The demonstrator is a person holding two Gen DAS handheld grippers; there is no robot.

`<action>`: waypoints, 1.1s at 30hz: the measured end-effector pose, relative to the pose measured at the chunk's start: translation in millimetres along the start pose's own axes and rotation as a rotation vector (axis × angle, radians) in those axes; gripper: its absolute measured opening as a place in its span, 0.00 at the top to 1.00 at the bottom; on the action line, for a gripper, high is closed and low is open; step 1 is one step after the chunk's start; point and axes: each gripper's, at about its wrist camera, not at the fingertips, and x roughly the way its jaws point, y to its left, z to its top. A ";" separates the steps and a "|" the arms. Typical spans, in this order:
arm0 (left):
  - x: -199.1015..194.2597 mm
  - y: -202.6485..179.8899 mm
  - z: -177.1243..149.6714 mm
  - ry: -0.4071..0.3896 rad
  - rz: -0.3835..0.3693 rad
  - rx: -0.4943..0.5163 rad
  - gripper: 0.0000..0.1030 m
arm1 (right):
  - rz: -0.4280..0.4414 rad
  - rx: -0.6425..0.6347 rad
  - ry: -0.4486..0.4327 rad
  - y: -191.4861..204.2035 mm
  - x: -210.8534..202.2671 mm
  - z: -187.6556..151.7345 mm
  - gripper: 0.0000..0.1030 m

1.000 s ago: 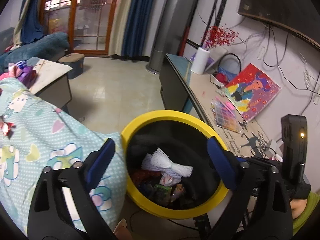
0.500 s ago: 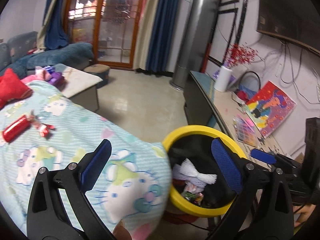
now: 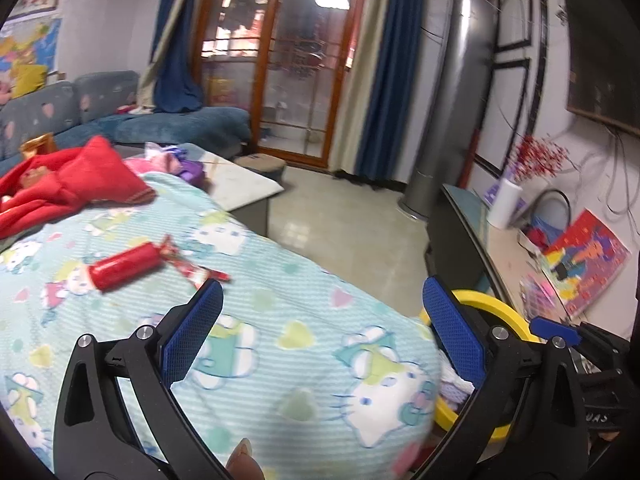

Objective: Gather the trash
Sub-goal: 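Move both tools back over the red tube and red candy wrapper, then grasp the red tube with the left tool while the right tool grasps the red candy wrapper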

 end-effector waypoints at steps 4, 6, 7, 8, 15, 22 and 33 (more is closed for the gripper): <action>-7.0 29.3 6.7 -0.027 0.049 -0.044 0.11 | 0.049 -0.028 0.001 23.1 11.6 10.5 0.28; -9.8 43.3 9.3 -0.037 0.073 -0.065 0.11 | 0.076 -0.054 0.003 38.2 18.9 15.6 0.27; -11.3 52.0 10.6 -0.043 0.090 -0.077 0.11 | 0.085 -0.072 0.007 46.6 24.2 18.9 0.27; -13.3 58.8 10.8 -0.046 0.104 -0.085 0.11 | 0.093 -0.084 0.008 51.6 27.8 21.4 0.27; -17.0 112.2 8.2 -0.025 0.201 -0.138 0.11 | 0.135 -0.161 0.028 88.6 64.7 37.1 0.28; -12.7 150.2 10.9 0.005 0.256 -0.131 0.11 | 0.162 -0.236 0.072 122.5 119.1 56.0 0.28; 28.0 196.2 15.6 0.121 0.280 -0.055 0.11 | 0.161 -0.307 0.196 168.7 211.9 70.1 0.30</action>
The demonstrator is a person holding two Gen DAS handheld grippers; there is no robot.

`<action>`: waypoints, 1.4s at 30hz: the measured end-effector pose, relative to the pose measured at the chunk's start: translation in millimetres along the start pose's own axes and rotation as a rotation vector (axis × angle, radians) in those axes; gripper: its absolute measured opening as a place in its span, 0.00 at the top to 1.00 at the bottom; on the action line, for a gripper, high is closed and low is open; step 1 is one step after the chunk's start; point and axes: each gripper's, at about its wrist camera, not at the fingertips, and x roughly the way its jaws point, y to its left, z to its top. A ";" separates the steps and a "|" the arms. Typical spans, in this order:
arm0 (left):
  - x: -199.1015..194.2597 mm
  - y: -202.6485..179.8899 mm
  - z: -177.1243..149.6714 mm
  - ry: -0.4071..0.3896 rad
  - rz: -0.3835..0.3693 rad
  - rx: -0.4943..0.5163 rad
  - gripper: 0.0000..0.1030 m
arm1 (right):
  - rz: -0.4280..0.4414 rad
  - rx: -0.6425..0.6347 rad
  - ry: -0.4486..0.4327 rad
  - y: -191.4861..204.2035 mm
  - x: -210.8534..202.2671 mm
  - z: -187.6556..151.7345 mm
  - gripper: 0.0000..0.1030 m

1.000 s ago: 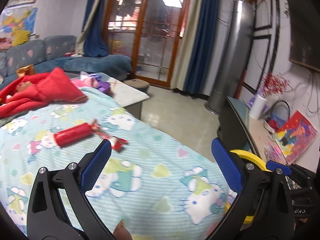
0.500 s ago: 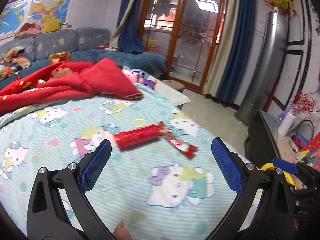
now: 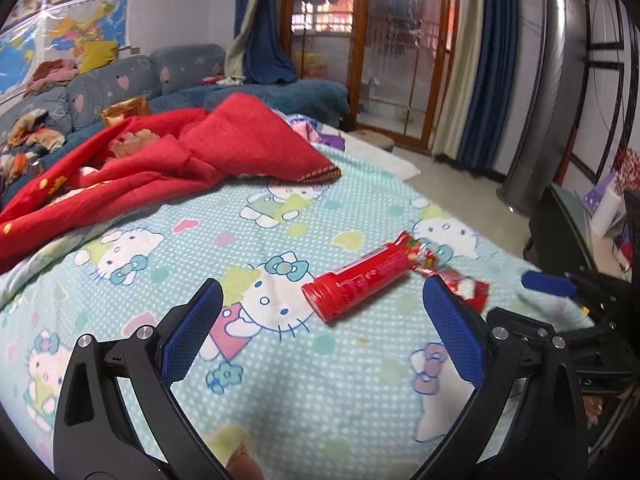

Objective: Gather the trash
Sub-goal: 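Grasp the red tube with the left tool while the right tool grasps the red candy wrapper, then carry the red tube and red wrapper over the bin with both tools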

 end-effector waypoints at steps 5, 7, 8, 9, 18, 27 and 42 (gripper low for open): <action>28.7 2.8 4.2 0.057 -0.040 0.041 0.11 | -0.028 -0.025 0.021 2.6 23.8 12.2 0.31; 37.2 0.7 6.1 0.071 -0.050 0.057 0.11 | -0.038 -0.033 0.044 1.6 32.0 13.4 0.36; 42.5 -1.0 7.3 0.080 -0.063 0.069 0.11 | -0.045 -0.031 0.070 -0.6 38.7 12.8 0.45; 48.1 -2.6 8.5 0.090 -0.074 0.078 0.11 | -0.044 -0.021 0.093 -2.9 42.7 11.2 0.51; 84.4 -15.4 13.4 0.178 -0.151 0.135 0.11 | -0.018 0.060 0.098 -19.2 17.8 -14.0 0.83; 86.2 -46.7 -1.7 0.231 -0.135 0.276 0.62 | 0.051 0.148 0.097 -25.8 -23.3 -53.4 0.84; 42.1 -86.8 -27.4 0.224 -0.305 0.183 0.74 | 0.064 0.240 0.010 -45.7 -102.5 -90.4 0.84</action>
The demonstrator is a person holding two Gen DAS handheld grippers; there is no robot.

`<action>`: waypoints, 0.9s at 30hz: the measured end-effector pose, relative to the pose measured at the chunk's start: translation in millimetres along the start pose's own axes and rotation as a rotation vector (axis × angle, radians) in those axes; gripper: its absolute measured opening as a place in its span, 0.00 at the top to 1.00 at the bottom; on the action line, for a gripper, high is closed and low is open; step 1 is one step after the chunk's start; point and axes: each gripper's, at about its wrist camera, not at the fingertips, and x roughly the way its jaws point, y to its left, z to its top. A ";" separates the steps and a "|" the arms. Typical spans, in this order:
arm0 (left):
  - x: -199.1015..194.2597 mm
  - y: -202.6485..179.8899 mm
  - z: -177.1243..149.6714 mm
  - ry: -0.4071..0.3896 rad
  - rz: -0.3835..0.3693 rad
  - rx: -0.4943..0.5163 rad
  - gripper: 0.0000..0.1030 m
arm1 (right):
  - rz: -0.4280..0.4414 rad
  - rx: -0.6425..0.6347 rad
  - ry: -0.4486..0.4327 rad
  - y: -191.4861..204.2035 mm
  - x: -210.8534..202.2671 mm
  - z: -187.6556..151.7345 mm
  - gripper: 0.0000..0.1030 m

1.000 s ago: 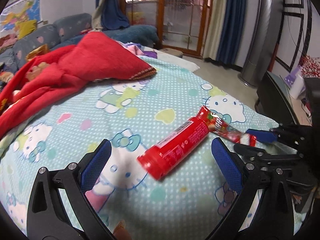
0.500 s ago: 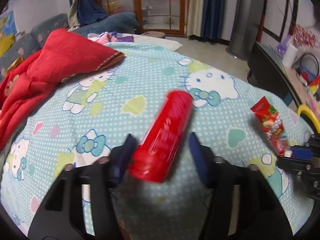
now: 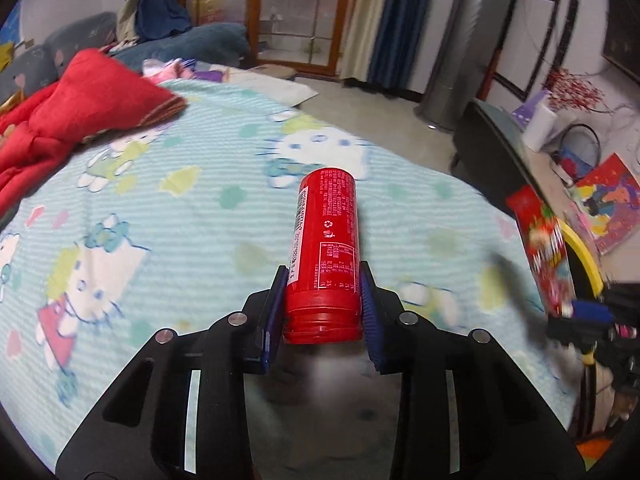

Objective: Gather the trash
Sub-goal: 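Carry the red tube and red wrapper over the bin with both tools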

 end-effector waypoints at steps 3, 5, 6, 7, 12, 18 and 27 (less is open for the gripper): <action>-5.1 -19.1 -2.6 -0.017 -0.035 0.010 0.74 | -0.017 0.017 -0.030 -10.2 -17.8 -4.1 0.84; -9.0 -32.3 -4.3 -0.028 -0.057 0.017 0.74 | -0.036 0.021 -0.045 -15.1 -26.5 -7.5 0.84; -11.6 -37.0 -4.8 -0.033 -0.064 0.021 0.74 | -0.044 0.024 -0.050 -19.6 -30.5 -8.4 0.84; -14.4 -44.8 -6.1 -0.040 -0.076 0.027 0.74 | -0.052 0.032 -0.056 -23.9 -36.0 -11.1 0.84; -20.8 -68.8 -8.2 -0.060 -0.111 0.049 0.74 | -0.097 0.062 -0.086 -40.2 -52.4 -18.4 0.84; -31.7 -94.0 -9.8 -0.077 -0.141 0.074 0.74 | -0.143 0.102 -0.110 -58.3 -66.9 -28.4 0.84; -46.2 -124.6 -11.2 -0.104 -0.181 0.097 0.74 | -0.217 0.150 -0.137 -83.9 -89.0 -48.8 0.84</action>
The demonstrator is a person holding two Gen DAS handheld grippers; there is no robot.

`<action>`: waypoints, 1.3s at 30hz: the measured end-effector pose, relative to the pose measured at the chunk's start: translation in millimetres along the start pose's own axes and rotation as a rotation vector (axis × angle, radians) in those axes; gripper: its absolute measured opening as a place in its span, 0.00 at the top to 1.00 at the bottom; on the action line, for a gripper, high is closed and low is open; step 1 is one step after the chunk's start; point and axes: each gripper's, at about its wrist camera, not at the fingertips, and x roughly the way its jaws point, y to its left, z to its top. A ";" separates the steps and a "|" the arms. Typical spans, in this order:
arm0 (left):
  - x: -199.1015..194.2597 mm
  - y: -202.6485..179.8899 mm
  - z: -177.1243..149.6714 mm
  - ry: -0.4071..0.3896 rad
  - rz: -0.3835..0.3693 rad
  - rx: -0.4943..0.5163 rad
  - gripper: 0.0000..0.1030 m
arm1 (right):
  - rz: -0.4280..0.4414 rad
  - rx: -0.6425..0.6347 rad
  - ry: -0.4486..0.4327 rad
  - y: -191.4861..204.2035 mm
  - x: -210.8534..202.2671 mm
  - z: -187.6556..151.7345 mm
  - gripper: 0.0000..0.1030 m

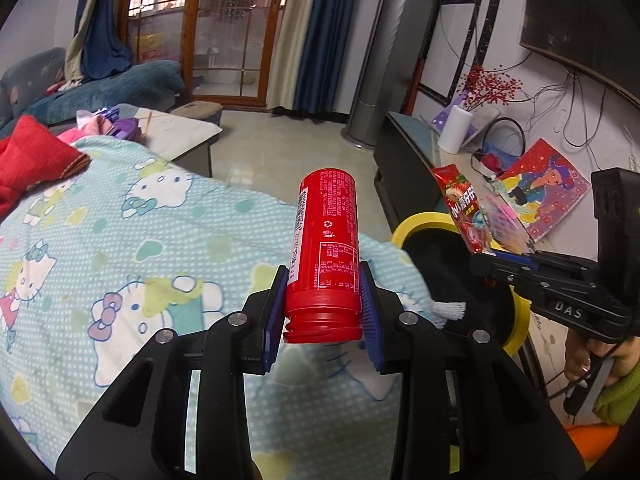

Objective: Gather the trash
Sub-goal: 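Carry the red tube and red wrapper over the bin with both tools, then open both tools to drop the tube and wrapper into the bin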

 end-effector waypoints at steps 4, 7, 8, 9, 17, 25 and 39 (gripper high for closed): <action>-2.3 -13.9 0.4 -0.012 -0.016 0.011 0.74 | -0.020 0.027 -0.007 -14.4 -8.2 -6.1 0.84; -3.1 -27.5 1.2 -0.017 -0.032 0.017 0.74 | -0.041 0.047 -0.012 -26.3 -14.2 -12.0 0.84; -3.8 -31.8 1.6 -0.021 -0.035 0.022 0.74 | -0.045 0.054 -0.012 -29.8 -16.1 -13.8 0.84; -4.2 -36.0 2.0 -0.025 -0.037 0.027 0.74 | -0.048 0.063 -0.012 -33.8 -17.8 -15.8 0.84; 1.7 -73.0 3.9 -0.028 -0.070 0.082 0.74 | -0.090 0.120 -0.011 -61.1 -29.1 -29.2 0.84; 19.3 -106.4 3.0 0.006 -0.093 0.140 0.74 | -0.116 0.173 0.003 -83.5 -35.3 -44.1 0.84; 60.2 -145.8 2.0 0.092 -0.121 0.208 0.75 | -0.115 0.281 0.037 -119.1 -31.6 -62.1 0.80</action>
